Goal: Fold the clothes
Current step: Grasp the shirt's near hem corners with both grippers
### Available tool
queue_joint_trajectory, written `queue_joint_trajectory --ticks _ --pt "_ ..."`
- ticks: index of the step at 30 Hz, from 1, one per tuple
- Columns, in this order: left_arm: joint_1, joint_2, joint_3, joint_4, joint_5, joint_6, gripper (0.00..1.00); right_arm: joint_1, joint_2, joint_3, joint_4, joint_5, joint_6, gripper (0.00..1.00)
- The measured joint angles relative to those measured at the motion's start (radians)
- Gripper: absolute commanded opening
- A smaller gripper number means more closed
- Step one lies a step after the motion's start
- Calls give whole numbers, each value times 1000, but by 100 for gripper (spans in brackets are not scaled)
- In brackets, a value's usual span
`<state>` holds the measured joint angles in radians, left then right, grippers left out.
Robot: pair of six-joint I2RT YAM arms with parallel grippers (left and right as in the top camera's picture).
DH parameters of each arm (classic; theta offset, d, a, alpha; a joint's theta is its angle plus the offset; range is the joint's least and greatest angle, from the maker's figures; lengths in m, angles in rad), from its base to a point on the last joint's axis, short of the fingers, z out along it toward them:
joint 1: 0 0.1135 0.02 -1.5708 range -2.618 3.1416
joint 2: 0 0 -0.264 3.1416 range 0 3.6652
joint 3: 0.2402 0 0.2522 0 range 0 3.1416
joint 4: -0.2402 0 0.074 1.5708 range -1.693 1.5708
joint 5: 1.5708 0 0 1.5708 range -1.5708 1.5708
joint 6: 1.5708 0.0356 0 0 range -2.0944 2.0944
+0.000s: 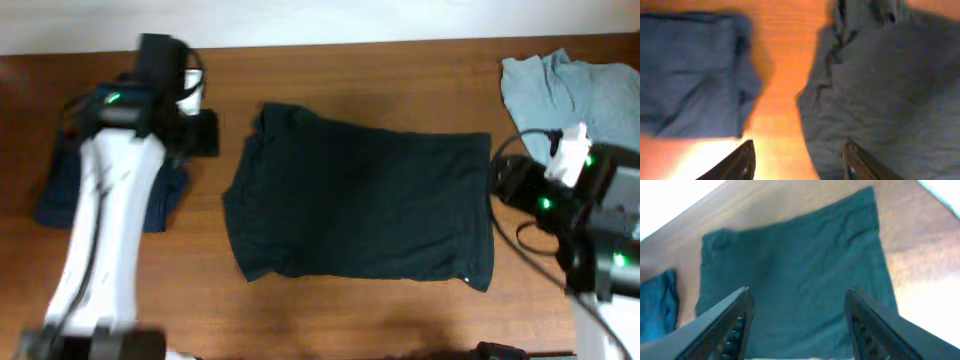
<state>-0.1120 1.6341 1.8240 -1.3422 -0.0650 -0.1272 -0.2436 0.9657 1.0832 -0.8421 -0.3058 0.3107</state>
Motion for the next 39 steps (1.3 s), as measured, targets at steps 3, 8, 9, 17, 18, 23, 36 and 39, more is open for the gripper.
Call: queue_joint_trajectory --ticks 3,8,9,17,18,23,36,39 --pt "0 -166 -39 -7 -12 -37 61 0 -25 2 -94 -25 -1 61" --pt "-1 -311 -328 54 51 -69 61 0 59 2 -255 -37 -5 61" --pt "-1 -295 -436 102 95 -72 62 0 101 2 -292 -37 -5 61" --pt "-1 -239 -831 248 269 -80 75 0 359 3 -407 -28 -42 60" --pt "-1 -241 -856 267 280 -81 76 0 380 3 -406 -27 -45 60" --pt "-1 -243 -995 398 332 -100 78 0 421 3 -399 -28 -60 60" --pt "-3 -87 -1113 605 452 -131 56 83 396 3 -437 -56 -143 60" --pt "-2 -60 -1093 606 474 -114 37 164 333 3 -423 -60 -145 60"
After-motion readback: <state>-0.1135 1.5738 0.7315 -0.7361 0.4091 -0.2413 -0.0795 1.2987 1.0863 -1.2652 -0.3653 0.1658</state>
